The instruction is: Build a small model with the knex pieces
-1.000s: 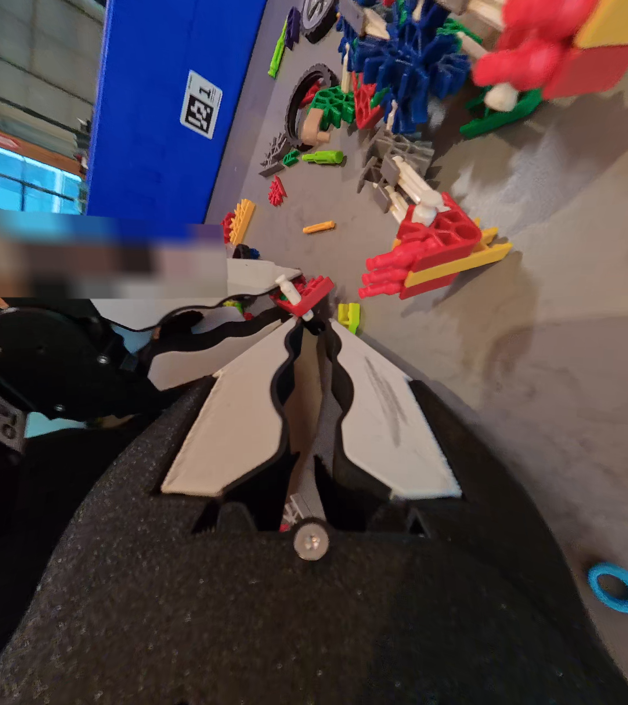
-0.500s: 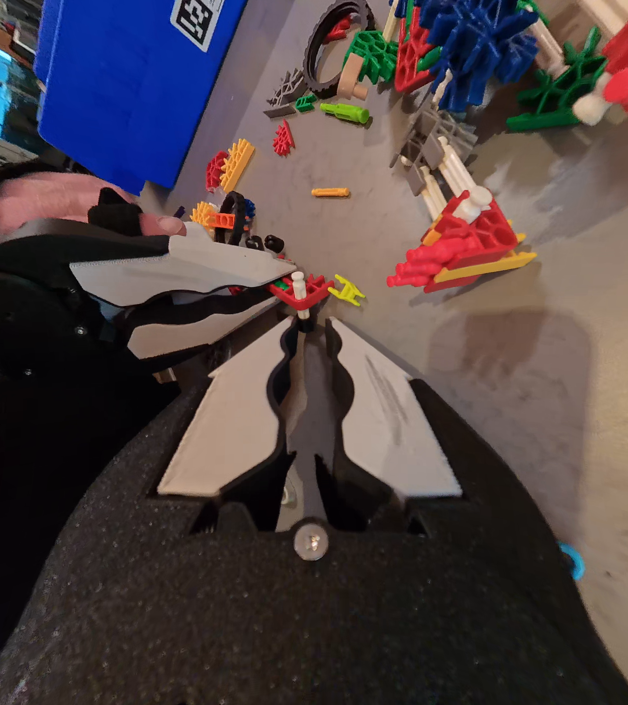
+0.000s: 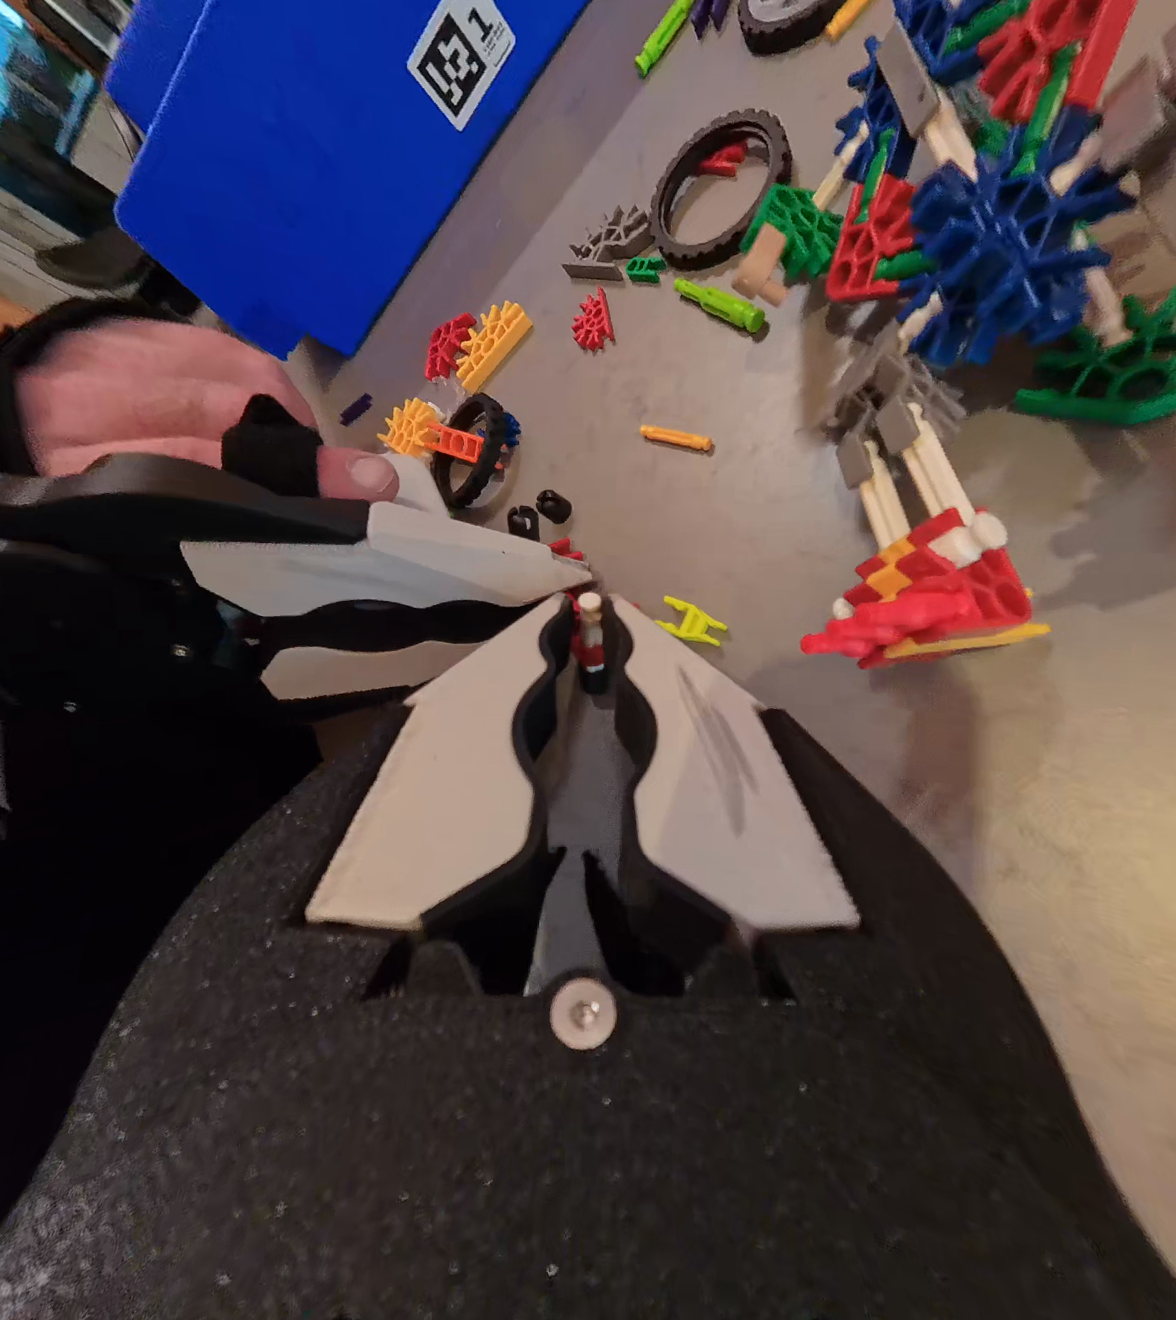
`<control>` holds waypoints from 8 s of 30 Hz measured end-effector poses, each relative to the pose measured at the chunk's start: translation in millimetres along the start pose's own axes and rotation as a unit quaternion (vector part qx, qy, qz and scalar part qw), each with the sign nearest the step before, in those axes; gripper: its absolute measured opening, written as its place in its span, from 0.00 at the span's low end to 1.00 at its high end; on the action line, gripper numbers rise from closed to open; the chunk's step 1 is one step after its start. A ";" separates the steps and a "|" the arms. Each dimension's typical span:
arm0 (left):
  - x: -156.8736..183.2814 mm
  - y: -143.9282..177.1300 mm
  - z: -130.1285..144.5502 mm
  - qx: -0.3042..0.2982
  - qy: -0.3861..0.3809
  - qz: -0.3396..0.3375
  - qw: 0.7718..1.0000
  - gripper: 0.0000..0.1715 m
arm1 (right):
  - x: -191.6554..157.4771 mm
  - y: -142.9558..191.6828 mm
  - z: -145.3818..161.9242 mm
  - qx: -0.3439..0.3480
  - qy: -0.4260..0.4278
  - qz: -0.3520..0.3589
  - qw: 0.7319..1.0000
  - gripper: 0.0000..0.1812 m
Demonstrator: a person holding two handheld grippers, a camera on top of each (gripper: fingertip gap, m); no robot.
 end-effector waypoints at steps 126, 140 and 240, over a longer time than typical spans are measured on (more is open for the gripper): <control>-34.6 -13.6 -18.1 0.059 0.495 0.366 0.786 0.05 | -6.8 20.4 16.2 -0.019 0.251 0.061 0.966 0.19; -36.9 -17.2 -22.6 0.044 0.481 0.357 0.799 0.04 | 1.0 38.4 21.2 0.004 0.210 0.042 0.977 0.20; -48.0 -16.2 -76.8 0.039 0.469 0.243 0.848 0.51 | 108.0 133.9 55.0 -0.039 0.097 0.362 0.926 0.71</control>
Point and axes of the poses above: each gripper's, where its closed fingertips meet, y back along the fingers, z out of its underside, x = y × z across the jaws, the point moved 6 cm from there along y, back along the fingers, and after that the axes turned 11 degrees about y, right-handed, at the moved point
